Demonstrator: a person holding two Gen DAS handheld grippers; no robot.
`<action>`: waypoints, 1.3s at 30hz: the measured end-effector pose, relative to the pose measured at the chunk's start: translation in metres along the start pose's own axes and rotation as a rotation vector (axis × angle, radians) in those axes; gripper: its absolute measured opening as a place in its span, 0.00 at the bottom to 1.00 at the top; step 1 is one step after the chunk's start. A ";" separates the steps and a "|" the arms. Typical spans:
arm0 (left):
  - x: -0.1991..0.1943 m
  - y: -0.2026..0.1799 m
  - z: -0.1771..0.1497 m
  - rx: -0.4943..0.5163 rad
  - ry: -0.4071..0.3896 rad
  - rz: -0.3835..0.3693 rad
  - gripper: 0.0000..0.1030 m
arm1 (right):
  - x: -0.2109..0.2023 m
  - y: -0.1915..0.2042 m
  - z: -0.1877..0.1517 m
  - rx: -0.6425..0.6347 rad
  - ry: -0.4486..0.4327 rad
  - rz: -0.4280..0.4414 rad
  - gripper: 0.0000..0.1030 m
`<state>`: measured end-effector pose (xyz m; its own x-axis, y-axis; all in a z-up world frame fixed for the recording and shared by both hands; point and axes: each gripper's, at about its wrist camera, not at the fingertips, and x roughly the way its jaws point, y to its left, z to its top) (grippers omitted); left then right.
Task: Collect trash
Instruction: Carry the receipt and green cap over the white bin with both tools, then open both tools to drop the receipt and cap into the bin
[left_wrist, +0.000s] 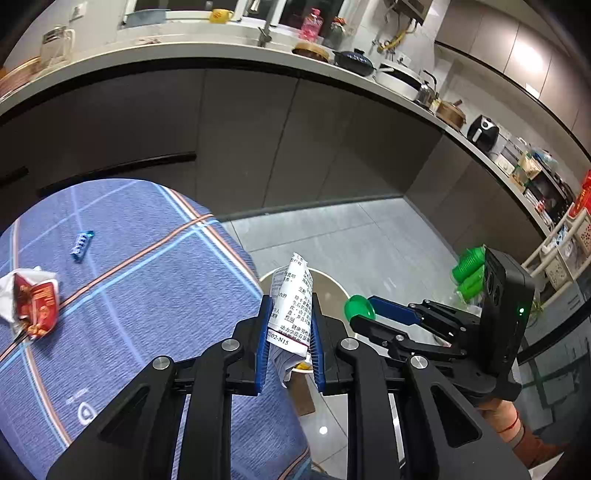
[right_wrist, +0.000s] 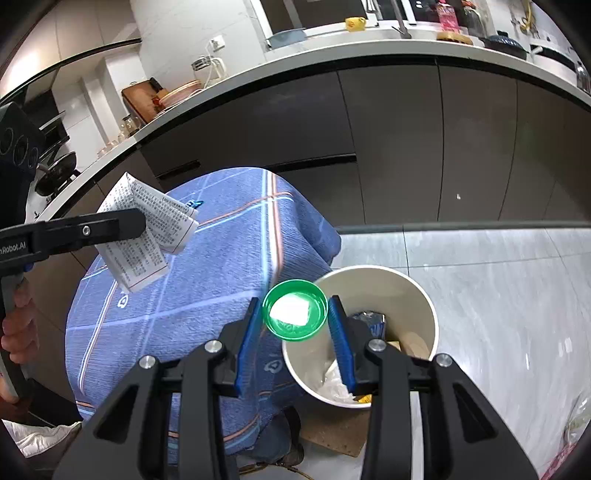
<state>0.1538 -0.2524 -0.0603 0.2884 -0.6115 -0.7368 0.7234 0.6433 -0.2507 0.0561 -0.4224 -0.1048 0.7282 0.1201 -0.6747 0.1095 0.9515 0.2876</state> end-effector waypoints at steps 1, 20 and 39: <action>0.004 -0.002 0.001 0.005 0.005 -0.003 0.17 | 0.001 -0.004 -0.001 0.007 0.003 -0.002 0.36; 0.107 -0.021 0.001 0.064 0.165 -0.065 0.17 | 0.040 -0.054 -0.023 0.100 0.083 -0.060 0.36; 0.105 -0.018 0.015 0.045 0.024 0.069 0.92 | 0.053 -0.072 -0.027 0.093 0.057 -0.144 0.89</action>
<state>0.1811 -0.3353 -0.1240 0.3234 -0.5550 -0.7664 0.7302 0.6615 -0.1710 0.0681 -0.4768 -0.1798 0.6611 0.0031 -0.7503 0.2739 0.9300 0.2452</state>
